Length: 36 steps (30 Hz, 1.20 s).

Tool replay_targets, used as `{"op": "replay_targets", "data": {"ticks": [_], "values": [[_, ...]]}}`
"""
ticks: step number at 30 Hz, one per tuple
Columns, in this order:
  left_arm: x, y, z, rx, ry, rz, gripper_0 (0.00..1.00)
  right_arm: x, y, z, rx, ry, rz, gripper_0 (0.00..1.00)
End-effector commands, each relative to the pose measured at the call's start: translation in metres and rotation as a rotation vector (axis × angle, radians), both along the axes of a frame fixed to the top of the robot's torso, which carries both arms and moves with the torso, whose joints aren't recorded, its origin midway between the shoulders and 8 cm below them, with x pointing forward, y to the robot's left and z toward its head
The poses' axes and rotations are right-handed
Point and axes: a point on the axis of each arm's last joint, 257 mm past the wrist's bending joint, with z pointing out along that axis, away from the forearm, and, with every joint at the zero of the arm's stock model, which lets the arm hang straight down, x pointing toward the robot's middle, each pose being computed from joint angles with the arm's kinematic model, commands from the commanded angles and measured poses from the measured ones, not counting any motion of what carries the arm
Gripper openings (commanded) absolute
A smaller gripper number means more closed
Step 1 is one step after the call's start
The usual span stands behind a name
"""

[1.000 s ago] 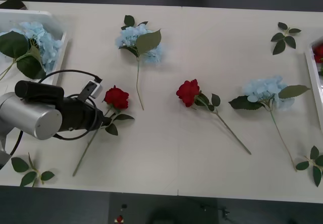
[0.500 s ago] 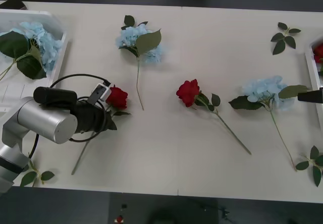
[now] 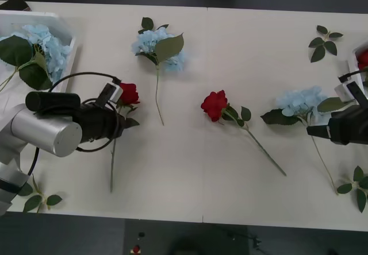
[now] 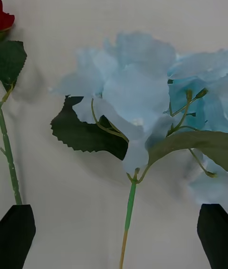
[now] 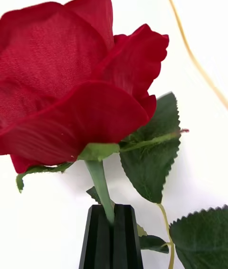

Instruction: Put the red flowers into the right box and the blue flowers into the left box

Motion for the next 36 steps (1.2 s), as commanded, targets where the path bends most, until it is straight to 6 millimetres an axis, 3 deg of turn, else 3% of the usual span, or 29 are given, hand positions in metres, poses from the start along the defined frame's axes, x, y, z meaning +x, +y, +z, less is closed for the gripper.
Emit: {"op": "replay_targets", "data": {"ticks": [1,5,8,11,16,20,29,31,36], "values": [[0.031,-0.015,0.091,-0.084,-0.165,-0.022,0.0,0.004,0.002,-0.013,-0.018,0.036,-0.049,1.0],[0.037,-0.025,0.14,-0.163,-0.234,-0.04,0.0,0.012,0.001,-0.025,-0.04,0.043,-0.089,1.0],[0.036,-0.036,0.186,-0.225,-0.306,-0.069,0.0,0.022,0.002,-0.035,-0.045,0.051,-0.125,1.0],[0.033,-0.049,0.211,-0.299,-0.333,-0.091,0.0,0.027,0.006,-0.041,-0.038,0.056,-0.143,1.0],[0.02,-0.093,0.245,-0.528,-0.301,-0.167,0.0,0.036,0.011,-0.044,-0.02,0.057,-0.164,1.0],[0.01,-0.112,0.248,-0.651,-0.216,-0.216,0.0,0.033,0.018,-0.023,0.073,0.075,-0.165,1.0],[-0.019,-0.129,0.249,-0.686,-0.12,-0.38,0.0,0.006,0.019,0.032,0.2,0.085,-0.094,1.0],[-0.023,-0.136,0.249,-0.699,-0.124,-0.423,0.0,-0.003,0.025,0.043,0.223,0.067,-0.045,1.0],[-0.037,-0.163,0.254,-0.755,-0.157,-0.549,0.0,-0.033,0.066,0.076,0.373,0.039,0.094,1.0]]}}
